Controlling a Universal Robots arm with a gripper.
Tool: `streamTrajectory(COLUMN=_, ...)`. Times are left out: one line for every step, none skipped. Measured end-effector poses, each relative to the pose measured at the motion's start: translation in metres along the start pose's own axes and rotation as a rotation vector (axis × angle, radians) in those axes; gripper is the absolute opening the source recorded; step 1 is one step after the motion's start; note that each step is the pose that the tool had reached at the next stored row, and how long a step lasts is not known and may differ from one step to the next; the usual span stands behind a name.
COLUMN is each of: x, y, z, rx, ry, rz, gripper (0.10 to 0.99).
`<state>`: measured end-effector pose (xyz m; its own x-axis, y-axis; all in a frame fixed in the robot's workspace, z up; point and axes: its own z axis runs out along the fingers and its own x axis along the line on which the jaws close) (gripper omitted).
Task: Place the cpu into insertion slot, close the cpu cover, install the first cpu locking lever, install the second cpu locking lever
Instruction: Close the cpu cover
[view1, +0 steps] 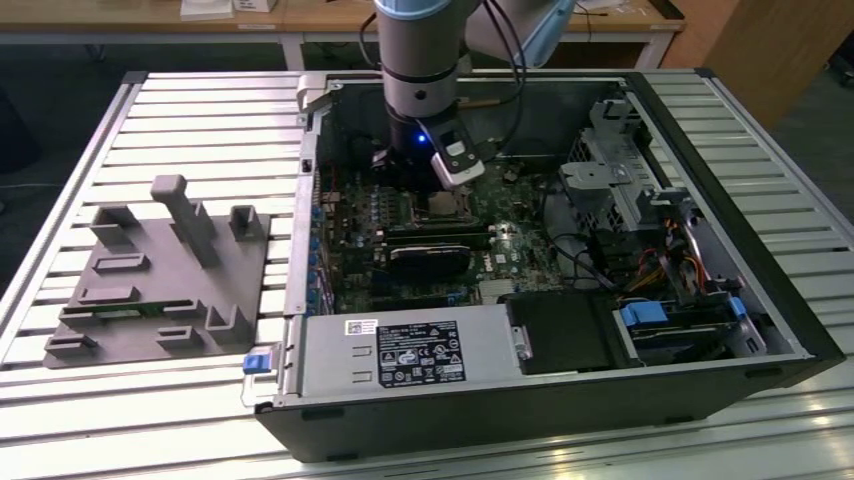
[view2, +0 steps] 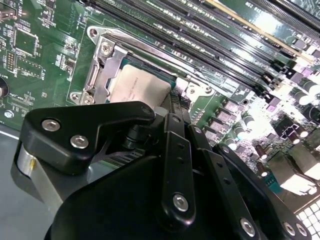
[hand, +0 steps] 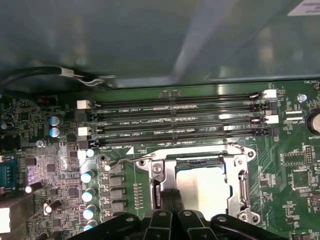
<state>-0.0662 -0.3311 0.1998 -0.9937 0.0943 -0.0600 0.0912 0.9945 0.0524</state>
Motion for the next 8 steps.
streamTrajectory(x=-0.0004, y=0.0000, z=0.0000, rx=0.000, ry=0.0000, rz=0.000, gripper=0.106)
streamTrajectory(x=-0.0004, y=0.0000, z=0.0001, rx=0.000, ry=-0.0001, rz=0.000, gripper=0.106)
streamTrajectory(x=-0.0004, y=0.0000, z=0.0001, rx=0.000, ry=-0.0001, rz=0.000, gripper=0.106)
streamTrajectory(x=-0.0004, y=0.0000, z=0.0000, rx=0.000, ry=0.0000, rz=0.000, gripper=0.106)
streamTrajectory(x=-0.0005, y=0.0001, z=-0.0005, rx=0.000, ry=0.0002, rz=0.000, gripper=0.106)
streamTrajectory(x=-0.0006, y=0.0001, z=-0.0012, rx=0.000, ry=0.0001, rz=0.000, gripper=0.106)
streamTrajectory(x=-0.0006, y=0.0002, z=-0.0022, rx=0.000, ry=0.0000, rz=0.000, gripper=0.106)
streamTrajectory(x=-0.0007, y=0.0002, z=-0.0035, rx=0.000, ry=0.0000, rz=0.000, gripper=0.106)
